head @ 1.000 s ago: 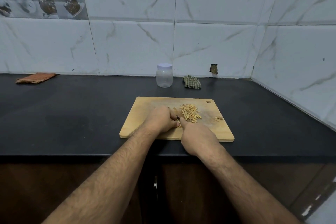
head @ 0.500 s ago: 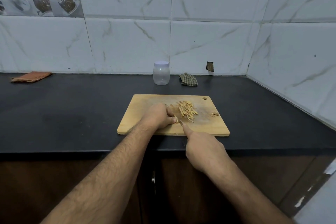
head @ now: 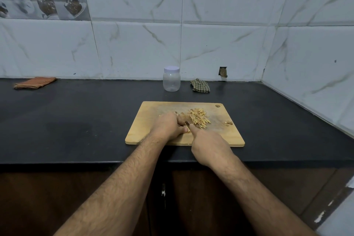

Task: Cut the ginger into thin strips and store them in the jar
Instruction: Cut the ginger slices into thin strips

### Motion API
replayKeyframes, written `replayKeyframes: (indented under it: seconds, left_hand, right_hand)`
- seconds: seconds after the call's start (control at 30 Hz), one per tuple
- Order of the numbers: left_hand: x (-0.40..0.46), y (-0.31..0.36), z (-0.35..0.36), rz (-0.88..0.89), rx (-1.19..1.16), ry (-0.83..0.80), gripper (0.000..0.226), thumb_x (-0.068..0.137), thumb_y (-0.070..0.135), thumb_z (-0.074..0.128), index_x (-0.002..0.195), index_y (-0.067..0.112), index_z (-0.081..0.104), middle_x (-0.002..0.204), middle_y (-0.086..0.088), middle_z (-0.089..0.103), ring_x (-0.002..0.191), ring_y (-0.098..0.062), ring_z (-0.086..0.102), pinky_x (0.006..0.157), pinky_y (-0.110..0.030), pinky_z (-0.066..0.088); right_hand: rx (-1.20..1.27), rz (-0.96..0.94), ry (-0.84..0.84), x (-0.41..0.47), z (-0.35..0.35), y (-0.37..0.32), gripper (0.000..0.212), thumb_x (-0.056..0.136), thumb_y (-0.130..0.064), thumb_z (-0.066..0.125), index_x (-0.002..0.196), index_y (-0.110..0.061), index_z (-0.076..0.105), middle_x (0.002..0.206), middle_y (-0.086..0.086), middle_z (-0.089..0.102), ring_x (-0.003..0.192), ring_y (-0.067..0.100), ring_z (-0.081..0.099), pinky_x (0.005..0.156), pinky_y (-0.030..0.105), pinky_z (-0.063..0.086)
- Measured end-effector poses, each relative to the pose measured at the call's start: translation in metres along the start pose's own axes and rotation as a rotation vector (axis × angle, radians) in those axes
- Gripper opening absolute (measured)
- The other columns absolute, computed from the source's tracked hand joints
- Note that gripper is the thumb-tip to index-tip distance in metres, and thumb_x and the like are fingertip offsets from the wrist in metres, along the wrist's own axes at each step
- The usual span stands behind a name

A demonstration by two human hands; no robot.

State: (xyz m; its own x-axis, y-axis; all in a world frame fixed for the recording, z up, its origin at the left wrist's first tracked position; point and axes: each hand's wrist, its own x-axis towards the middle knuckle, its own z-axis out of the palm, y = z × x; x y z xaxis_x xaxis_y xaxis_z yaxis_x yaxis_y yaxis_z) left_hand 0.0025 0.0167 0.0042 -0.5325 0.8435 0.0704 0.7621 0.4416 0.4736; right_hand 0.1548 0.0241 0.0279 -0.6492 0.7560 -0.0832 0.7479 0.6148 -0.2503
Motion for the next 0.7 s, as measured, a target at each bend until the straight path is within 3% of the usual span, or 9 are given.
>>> replayKeyframes:
  seconds: [0.43, 0.7]
  left_hand:
    - [0.001, 0.001, 0.001, -0.027, -0.003, -0.011, 0.03, 0.088, 0.036, 0.07, 0.117, 0.03, 0.071, 0.119, 0.006, 0.069, 0.113, -0.014, 0.06, 0.097, -0.032, 0.048]
    - [0.003, -0.002, 0.003, -0.033, -0.031, 0.009, 0.031, 0.086, 0.036, 0.073, 0.117, 0.029, 0.071, 0.12, 0.007, 0.069, 0.114, -0.014, 0.06, 0.097, -0.033, 0.049]
  right_hand:
    - [0.029, -0.012, 0.035, 0.004, 0.002, 0.002, 0.069, 0.097, -0.009, 0.042, 0.157, -0.035, 0.018, 0.129, 0.007, 0.06, 0.113, 0.026, 0.056, 0.087, 0.039, 0.05]
    - [0.025, -0.014, 0.015, 0.011, 0.004, 0.0, 0.067, 0.098, -0.01, 0.042, 0.156, -0.036, 0.019, 0.137, 0.008, 0.056, 0.121, 0.027, 0.053, 0.093, 0.04, 0.05]
